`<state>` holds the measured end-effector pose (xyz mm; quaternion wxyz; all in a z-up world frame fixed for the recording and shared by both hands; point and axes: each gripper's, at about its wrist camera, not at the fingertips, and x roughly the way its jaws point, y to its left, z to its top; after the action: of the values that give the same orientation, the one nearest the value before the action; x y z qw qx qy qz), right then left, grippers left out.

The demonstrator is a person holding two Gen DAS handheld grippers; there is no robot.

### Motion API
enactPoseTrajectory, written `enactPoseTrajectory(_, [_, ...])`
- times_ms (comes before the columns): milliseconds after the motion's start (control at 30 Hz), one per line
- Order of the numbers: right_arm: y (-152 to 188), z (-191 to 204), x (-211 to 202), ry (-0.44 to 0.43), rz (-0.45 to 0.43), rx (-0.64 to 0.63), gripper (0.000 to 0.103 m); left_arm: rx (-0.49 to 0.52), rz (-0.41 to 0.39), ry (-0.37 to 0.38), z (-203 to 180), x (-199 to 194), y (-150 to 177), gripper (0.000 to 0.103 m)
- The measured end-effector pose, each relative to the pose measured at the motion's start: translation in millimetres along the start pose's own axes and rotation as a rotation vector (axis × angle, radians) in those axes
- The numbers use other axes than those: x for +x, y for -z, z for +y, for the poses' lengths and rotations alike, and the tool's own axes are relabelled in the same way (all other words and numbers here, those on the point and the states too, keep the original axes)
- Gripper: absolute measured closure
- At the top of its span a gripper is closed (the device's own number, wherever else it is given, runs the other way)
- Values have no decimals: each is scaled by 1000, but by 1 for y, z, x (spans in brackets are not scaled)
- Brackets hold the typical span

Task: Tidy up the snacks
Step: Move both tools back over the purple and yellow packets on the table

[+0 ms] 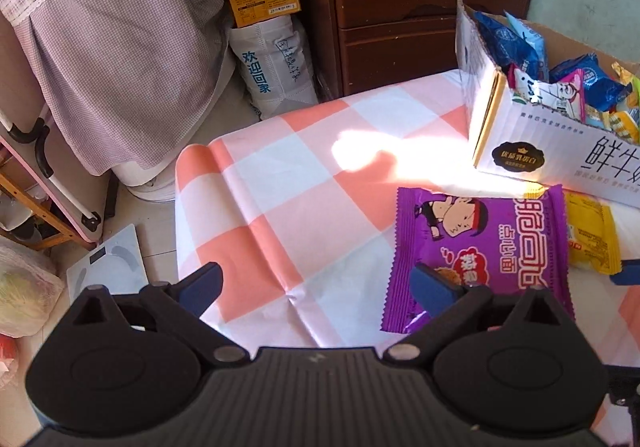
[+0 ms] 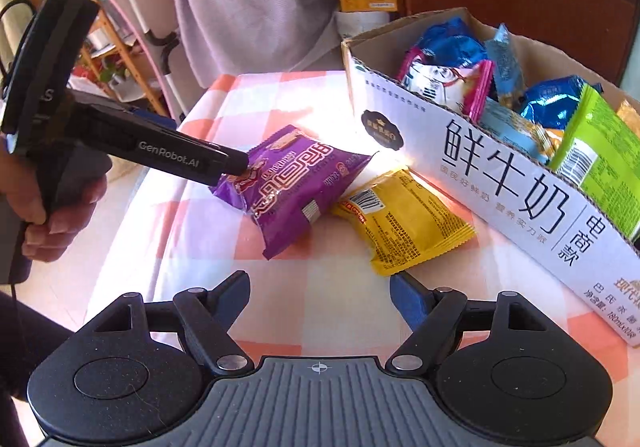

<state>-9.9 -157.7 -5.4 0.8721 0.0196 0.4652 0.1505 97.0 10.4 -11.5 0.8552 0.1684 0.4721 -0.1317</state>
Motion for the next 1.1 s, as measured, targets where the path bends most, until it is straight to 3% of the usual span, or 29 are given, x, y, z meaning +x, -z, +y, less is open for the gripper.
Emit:
enactPoseTrajectory(67, [-5,2,-6,43,-42,-37,25,2,-9,-20,3,0,1,5])
enactPoseTrajectory(400, [-24,-8,-9,90,-93,-34,25,-128,-133,114,-4,-24,-27,4])
enactPoseTrajectory(633, [-26,-12,3,106,-107,-13,25,-204,-73,94,-26,4,-42,4])
enactPoseTrajectory(933, [-24,-16,23,147,-120,0,25,-145,-22,43,-28,14,-27,4])
enactPoseTrajectory(1100, [-24,-16,26,89,-85,26,24,-106,11,12,-15,11,-14,4])
